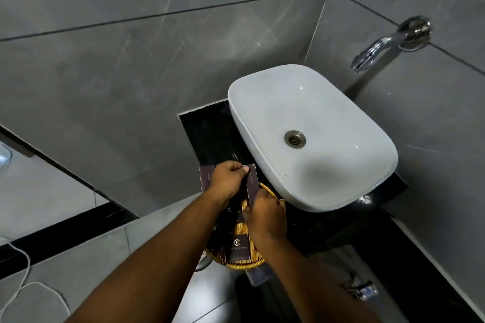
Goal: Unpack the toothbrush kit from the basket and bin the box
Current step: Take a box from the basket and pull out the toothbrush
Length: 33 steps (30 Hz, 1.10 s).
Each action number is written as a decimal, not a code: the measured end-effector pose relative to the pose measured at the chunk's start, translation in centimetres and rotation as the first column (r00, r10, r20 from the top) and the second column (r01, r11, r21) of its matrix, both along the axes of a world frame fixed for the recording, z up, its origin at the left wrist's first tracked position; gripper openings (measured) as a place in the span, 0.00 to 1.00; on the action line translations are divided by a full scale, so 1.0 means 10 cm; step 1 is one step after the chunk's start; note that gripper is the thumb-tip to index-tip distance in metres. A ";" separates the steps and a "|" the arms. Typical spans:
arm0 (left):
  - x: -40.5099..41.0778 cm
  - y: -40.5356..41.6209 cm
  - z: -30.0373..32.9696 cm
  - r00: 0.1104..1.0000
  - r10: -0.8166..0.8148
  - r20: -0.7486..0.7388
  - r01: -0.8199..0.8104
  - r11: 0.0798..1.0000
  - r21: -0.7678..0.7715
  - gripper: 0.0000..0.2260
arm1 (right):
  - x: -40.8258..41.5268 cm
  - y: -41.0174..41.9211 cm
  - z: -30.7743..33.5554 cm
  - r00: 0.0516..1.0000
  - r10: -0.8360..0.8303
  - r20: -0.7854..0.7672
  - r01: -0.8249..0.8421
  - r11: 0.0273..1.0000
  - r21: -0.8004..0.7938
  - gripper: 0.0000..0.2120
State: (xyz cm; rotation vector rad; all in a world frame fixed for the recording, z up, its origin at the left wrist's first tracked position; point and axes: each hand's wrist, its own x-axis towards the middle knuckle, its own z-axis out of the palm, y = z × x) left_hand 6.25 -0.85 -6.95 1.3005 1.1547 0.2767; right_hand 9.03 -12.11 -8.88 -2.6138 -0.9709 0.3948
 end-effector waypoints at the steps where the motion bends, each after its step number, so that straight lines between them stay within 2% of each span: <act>1: 0.02 0.03 0.05 1.000 0.017 0.012 -0.017 0.999 0.036 0.06 | 0.00 0.00 0.04 1.000 -0.005 -0.017 0.006 0.999 0.037 0.18; 3: 0.02 0.09 0.18 0.999 0.026 0.032 -0.029 0.995 0.091 0.07 | 0.01 -0.01 0.13 0.999 -0.011 -0.047 0.016 0.992 0.126 0.17; 7: -0.05 0.20 0.47 0.996 0.001 0.093 -0.018 0.984 0.175 0.03 | -0.02 -0.03 0.33 0.998 -0.014 -0.053 0.028 0.965 0.261 0.20; 10: -0.13 0.22 0.67 0.990 0.003 0.139 -0.039 0.964 0.261 0.07 | -0.07 -0.03 0.48 0.998 0.000 -0.061 0.019 0.949 0.314 0.22; 17: -0.25 0.21 0.95 0.991 -0.016 0.136 -0.061 0.838 0.542 0.15 | -0.19 -0.03 0.72 0.996 0.045 -0.079 -0.007 0.905 0.425 0.22; 19: -0.27 0.23 0.98 0.988 0.017 0.156 -0.100 0.835 0.540 0.17 | -0.20 -0.05 0.75 0.998 0.043 -0.053 -0.015 0.895 0.446 0.22; 21: -0.29 0.24 1.03 0.980 0.040 0.195 -0.130 0.871 0.475 0.17 | -0.21 -0.06 0.77 0.998 0.040 -0.040 -0.017 0.889 0.458 0.22; 25: -0.36 0.19 1.20 0.959 -0.030 0.281 -0.085 0.917 0.390 0.08 | -0.20 -0.06 0.84 0.999 0.033 -0.004 -0.027 0.879 0.477 0.23; 27: -0.38 0.17 1.25 0.957 -0.107 0.270 -0.010 0.918 0.398 0.09 | -0.20 -0.07 0.86 0.999 0.034 0.009 -0.034 0.872 0.488 0.23; 29: -0.37 0.17 1.29 0.964 -0.111 0.241 -0.012 0.888 0.460 0.08 | -0.20 -0.09 0.88 0.999 0.041 0.021 -0.046 0.869 0.493 0.23; 31: -0.36 0.18 1.32 0.969 -0.055 0.239 -0.074 0.864 0.498 0.12 | -0.21 -0.11 0.88 0.998 0.052 0.027 -0.059 0.866 0.497 0.23; 33: -0.38 0.17 1.35 0.953 0.010 0.304 -0.138 0.905 0.402 0.17 | -0.21 -0.14 0.88 0.998 0.063 0.026 -0.067 0.859 0.508 0.23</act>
